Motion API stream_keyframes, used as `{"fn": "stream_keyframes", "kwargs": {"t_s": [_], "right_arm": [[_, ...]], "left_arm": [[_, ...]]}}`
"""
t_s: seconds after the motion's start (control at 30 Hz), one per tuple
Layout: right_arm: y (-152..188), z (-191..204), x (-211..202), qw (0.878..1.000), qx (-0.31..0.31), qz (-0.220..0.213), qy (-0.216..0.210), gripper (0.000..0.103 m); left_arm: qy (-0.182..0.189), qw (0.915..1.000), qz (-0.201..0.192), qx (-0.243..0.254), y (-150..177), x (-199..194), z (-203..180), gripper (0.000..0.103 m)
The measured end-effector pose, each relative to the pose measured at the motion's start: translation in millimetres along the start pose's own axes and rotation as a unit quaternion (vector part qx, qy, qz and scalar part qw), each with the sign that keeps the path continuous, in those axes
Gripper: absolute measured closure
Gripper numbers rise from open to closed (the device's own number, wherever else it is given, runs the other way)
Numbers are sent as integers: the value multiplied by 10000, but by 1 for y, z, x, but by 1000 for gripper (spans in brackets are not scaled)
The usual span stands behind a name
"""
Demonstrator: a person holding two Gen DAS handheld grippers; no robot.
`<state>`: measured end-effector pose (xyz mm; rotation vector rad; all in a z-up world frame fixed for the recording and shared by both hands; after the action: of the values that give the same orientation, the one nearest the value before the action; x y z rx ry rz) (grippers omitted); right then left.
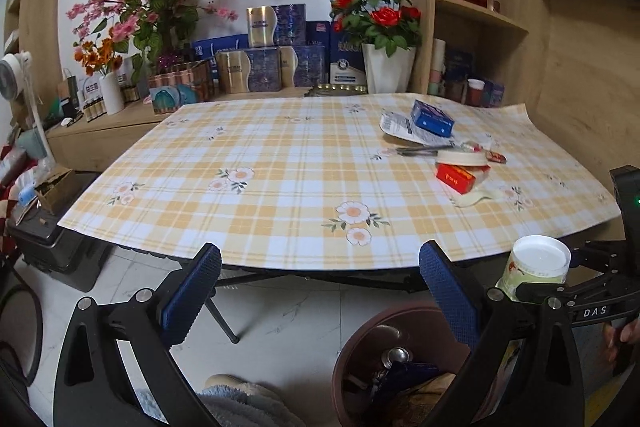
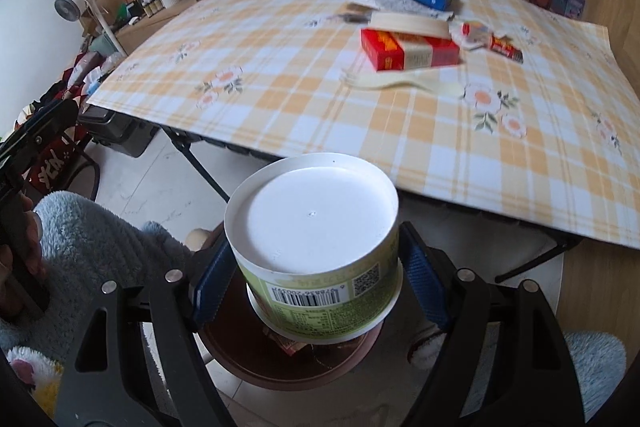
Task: Collect trash
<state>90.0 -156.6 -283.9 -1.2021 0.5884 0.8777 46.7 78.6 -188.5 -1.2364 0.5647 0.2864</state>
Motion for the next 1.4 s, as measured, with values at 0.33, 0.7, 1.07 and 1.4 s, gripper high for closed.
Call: {"fn": "stream_keyframes", "kwargs": {"t_s": [0.33,0.7,1.07,1.4], "right_arm": [[17,2,20,9992,-89,386,81,24],[25,4,25,9986,-141,509,62,15],[13,-14,9,9994,326,41,106,6],[-8,-44,-6,9953,883,-401,58,6]], "left_arm": [[178,9995,207,-124,8,10,2,6],[182,9994,266,-116,9,10,1,6],[179,9988,420,-160,12,14,1,6],[214,9983,533,127,8,21,-13,6]]}}
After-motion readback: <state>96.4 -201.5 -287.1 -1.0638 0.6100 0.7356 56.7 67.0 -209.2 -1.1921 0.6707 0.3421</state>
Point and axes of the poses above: each gripper's, at about its wrist camera, not at the fingertips, and x roughly the way its jaws point, z to its left, y to its underside, the point moved 1 cm from there along x, roughly the way its jaws point, and after that the axes turned 15 degrees about x, right-handed, at the moved point
